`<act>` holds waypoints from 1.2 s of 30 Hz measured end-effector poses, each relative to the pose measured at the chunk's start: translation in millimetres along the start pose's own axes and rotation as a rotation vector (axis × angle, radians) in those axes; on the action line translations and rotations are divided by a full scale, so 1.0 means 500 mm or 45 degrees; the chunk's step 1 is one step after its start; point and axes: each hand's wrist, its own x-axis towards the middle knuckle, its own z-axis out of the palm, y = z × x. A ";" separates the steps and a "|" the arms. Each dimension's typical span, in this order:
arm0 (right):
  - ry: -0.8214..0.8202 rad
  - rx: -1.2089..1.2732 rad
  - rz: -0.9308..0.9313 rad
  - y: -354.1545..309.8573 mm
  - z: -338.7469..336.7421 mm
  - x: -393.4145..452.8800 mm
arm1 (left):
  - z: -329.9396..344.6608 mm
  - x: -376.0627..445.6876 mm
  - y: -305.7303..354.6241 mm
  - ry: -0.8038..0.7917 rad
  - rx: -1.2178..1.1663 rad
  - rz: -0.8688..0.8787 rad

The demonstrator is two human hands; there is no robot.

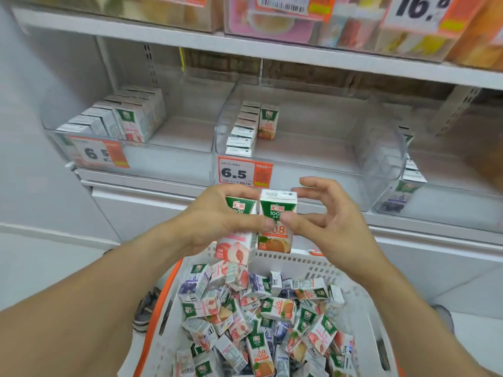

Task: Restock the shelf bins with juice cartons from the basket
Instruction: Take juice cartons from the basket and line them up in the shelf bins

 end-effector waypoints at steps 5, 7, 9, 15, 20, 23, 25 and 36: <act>-0.062 -0.141 -0.156 -0.048 0.001 0.052 | -0.020 0.018 0.016 0.060 -0.032 0.122; 0.046 -0.159 -0.241 -0.067 0.001 0.085 | -0.036 0.023 0.020 0.177 -0.079 0.160; 0.187 -0.136 -0.323 -0.088 -0.007 0.129 | -0.049 0.028 0.024 0.322 -0.083 0.177; 0.346 -0.445 -0.169 -0.081 -0.024 0.357 | -0.062 0.043 0.024 0.510 -0.076 0.184; 0.295 -0.501 0.207 -0.012 -0.023 0.539 | -0.042 0.047 0.018 0.461 0.035 0.258; 0.337 -0.550 0.265 0.022 -0.019 0.603 | -0.050 0.062 0.013 0.494 0.049 0.245; 0.385 -0.566 0.287 0.037 -0.018 0.622 | -0.058 0.074 0.007 0.527 0.040 0.234; 0.306 -0.837 0.100 -0.032 0.000 0.510 | -0.074 0.069 0.003 0.523 -0.017 0.245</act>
